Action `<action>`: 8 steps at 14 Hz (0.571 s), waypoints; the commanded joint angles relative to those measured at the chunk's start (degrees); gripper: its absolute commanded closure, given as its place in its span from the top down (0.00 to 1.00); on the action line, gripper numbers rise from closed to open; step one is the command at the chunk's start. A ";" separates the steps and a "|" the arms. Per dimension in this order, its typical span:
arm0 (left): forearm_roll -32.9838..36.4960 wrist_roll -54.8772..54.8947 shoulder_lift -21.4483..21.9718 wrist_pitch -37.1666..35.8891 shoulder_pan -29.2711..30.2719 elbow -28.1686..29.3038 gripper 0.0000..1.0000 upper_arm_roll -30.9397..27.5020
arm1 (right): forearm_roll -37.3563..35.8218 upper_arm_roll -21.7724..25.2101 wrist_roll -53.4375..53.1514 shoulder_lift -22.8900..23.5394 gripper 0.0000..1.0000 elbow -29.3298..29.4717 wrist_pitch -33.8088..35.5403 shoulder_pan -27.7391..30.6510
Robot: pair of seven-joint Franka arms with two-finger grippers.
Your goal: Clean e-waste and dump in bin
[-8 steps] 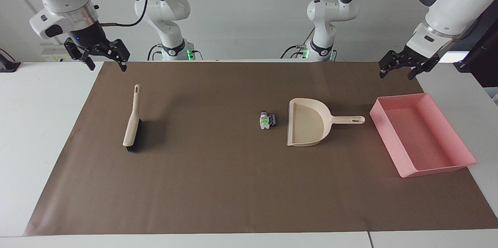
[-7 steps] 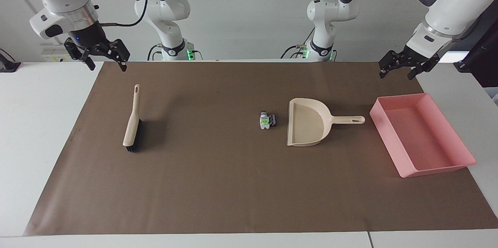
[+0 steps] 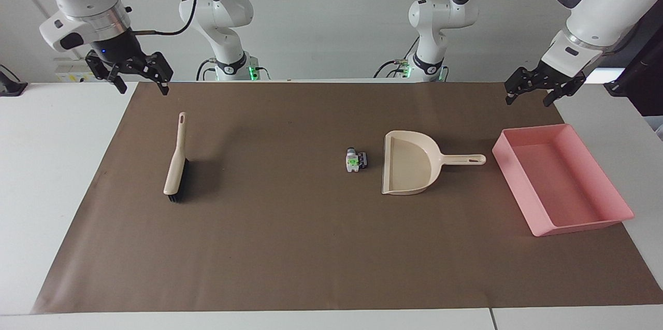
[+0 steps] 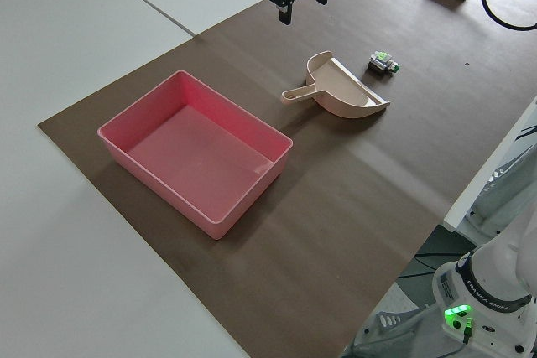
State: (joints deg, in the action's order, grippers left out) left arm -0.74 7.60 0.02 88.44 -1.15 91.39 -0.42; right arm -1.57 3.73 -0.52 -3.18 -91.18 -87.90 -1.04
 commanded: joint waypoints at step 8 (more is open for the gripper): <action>-1.11 25.67 1.55 10.24 -0.95 4.93 0.99 0.16 | 0.25 0.67 5.07 -10.69 1.00 -27.50 -16.99 4.91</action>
State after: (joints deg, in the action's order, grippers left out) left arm -1.18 25.56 0.00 94.74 -1.38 92.96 0.16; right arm -1.57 4.38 1.20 -7.07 -104.82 -96.87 2.69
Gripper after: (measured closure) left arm 0.009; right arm 0.000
